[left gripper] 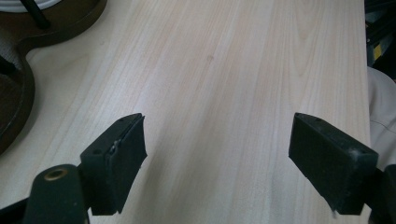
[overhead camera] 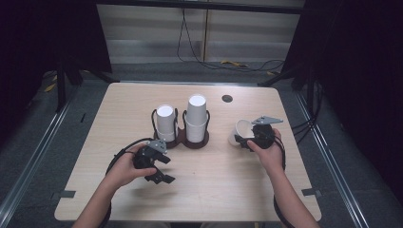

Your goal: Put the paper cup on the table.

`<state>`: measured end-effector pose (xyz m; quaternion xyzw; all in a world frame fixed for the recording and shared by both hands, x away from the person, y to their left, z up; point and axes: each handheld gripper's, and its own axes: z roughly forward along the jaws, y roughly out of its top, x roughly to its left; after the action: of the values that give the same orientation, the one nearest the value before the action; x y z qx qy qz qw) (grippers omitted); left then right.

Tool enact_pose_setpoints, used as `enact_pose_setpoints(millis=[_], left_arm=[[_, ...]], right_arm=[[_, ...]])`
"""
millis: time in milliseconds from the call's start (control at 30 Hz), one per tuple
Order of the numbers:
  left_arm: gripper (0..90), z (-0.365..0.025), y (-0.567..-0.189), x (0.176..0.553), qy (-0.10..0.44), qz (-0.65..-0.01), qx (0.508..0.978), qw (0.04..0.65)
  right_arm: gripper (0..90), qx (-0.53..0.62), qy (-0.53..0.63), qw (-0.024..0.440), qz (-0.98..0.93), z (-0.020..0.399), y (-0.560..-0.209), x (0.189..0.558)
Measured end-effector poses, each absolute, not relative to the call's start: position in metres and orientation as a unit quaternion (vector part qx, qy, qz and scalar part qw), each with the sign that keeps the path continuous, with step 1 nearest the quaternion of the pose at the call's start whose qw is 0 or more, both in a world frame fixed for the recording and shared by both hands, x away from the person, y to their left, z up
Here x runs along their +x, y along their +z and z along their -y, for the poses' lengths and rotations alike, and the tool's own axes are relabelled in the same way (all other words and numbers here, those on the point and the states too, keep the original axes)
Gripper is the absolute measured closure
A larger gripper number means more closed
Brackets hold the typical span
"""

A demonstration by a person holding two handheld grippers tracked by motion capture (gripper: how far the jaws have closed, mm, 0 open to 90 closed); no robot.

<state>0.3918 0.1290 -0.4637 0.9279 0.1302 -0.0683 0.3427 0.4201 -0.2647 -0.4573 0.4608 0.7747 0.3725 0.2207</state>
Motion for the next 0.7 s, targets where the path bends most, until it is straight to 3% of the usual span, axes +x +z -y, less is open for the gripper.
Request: enact_pose_setpoints(millis=[700], left_arm=[[19.1, -0.1329, -0.4642, 0.3946, -0.064, -0.134, 0.926, 0.347]], right_arm=[[21.4, 0.461, 0.375, 0.222, -0.773, 0.2598, -0.4613, 0.4257]])
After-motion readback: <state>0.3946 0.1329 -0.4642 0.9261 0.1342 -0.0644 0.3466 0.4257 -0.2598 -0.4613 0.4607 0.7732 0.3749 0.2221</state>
